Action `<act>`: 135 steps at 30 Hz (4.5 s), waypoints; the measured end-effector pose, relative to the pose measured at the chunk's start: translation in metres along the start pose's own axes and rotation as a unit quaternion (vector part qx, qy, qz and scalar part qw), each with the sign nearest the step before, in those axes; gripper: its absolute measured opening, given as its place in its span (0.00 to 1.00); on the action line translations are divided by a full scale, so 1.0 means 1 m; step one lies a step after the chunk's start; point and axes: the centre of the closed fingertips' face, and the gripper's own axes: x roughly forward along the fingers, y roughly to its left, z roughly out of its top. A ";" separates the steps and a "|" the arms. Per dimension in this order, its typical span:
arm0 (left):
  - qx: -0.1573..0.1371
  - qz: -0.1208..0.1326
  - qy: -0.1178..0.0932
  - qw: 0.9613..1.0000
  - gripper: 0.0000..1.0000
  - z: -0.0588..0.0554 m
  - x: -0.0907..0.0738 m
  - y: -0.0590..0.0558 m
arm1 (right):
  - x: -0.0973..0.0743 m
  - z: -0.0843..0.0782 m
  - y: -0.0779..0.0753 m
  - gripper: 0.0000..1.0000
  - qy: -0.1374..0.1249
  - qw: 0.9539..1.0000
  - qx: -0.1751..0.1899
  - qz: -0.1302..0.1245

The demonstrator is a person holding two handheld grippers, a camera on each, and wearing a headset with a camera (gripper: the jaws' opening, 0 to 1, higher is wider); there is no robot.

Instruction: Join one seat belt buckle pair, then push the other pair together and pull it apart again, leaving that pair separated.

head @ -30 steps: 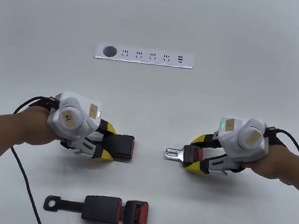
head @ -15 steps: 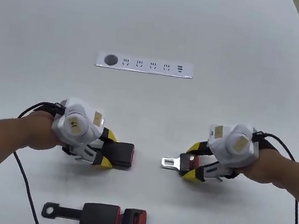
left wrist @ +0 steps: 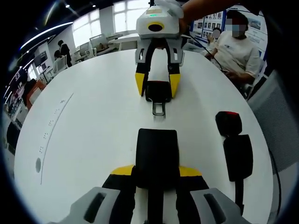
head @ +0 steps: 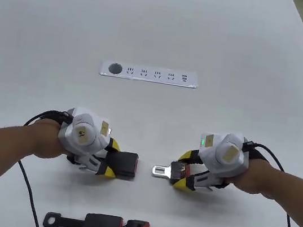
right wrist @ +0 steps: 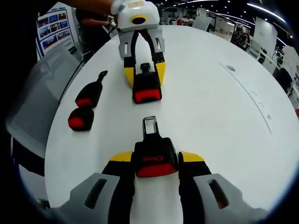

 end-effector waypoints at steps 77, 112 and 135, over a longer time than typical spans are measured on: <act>0.009 -0.011 0.019 1.000 0.33 0.000 0.001 -0.001 | 0.052 0.057 0.010 0.33 -0.052 0.999 0.010 -0.010; 0.021 -0.017 0.021 0.999 0.34 -0.003 0.002 0.000 | 0.050 0.056 0.012 0.34 -0.057 0.998 0.006 -0.014; 0.022 -0.016 0.024 0.999 0.34 0.001 0.000 -0.002 | 0.040 0.041 0.010 0.34 -0.060 0.998 0.013 -0.018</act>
